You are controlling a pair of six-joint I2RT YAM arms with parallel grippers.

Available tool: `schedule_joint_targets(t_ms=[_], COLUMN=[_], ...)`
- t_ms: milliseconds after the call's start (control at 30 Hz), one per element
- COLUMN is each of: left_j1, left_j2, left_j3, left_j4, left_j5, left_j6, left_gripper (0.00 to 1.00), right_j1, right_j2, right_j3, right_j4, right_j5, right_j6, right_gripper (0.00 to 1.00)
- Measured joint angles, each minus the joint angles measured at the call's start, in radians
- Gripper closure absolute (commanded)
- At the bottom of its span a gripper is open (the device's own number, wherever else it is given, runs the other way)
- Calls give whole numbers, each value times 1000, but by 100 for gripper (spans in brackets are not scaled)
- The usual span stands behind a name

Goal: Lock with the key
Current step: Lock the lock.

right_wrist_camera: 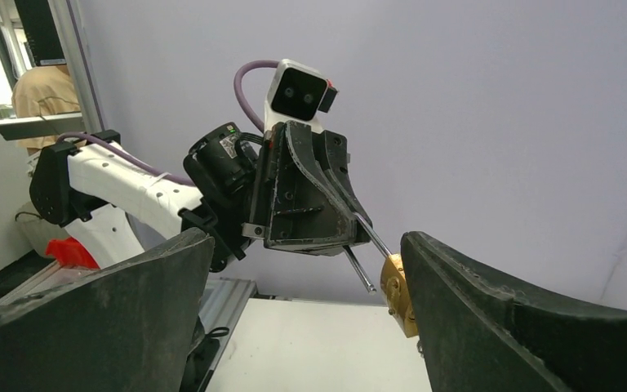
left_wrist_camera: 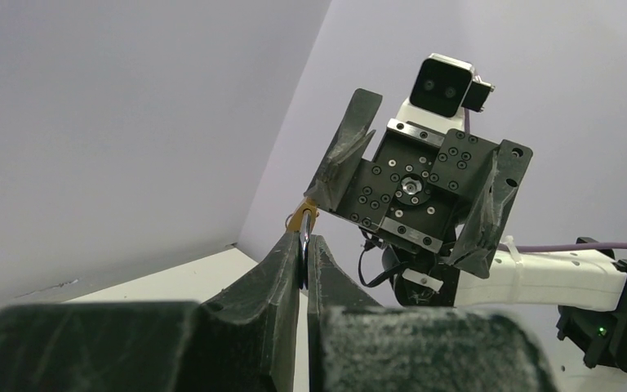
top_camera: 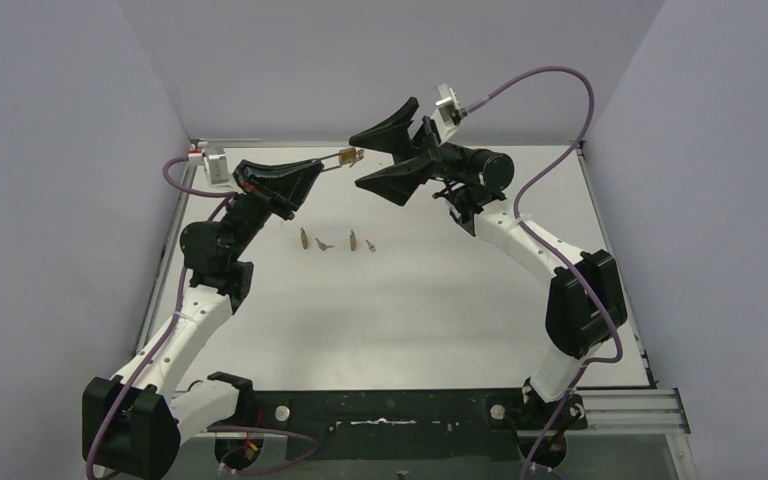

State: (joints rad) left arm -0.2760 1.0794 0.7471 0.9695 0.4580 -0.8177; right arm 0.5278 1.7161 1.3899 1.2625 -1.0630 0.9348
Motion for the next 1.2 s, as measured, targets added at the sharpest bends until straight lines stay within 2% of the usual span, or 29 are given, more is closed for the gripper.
schedule_joint_targets(t_ms=[367,533,667,867,1200], left_j1=[1,1,4,16,17], left_j2=[0,-1,-1,-1,-6], left_j3=[2,2,2,2,2], left_j4=[14,14,14,15,16], left_j5=[6,6,6,2,-2], left_j6=[-16,-17,-17,-17,-18], left_gripper=[100,100,100,100,100], right_j1=[5,11,14,16,17], right_j2=[74,87,89,89,100], right_j3=[44,76,82,82,87], right_j4=[-65,-71,-71,-77,-90], right_j5=[4,4,4,0,-10], right_j6=[-52,-52,-51,-52,-32], right_gripper=[13,24,27,38,42])
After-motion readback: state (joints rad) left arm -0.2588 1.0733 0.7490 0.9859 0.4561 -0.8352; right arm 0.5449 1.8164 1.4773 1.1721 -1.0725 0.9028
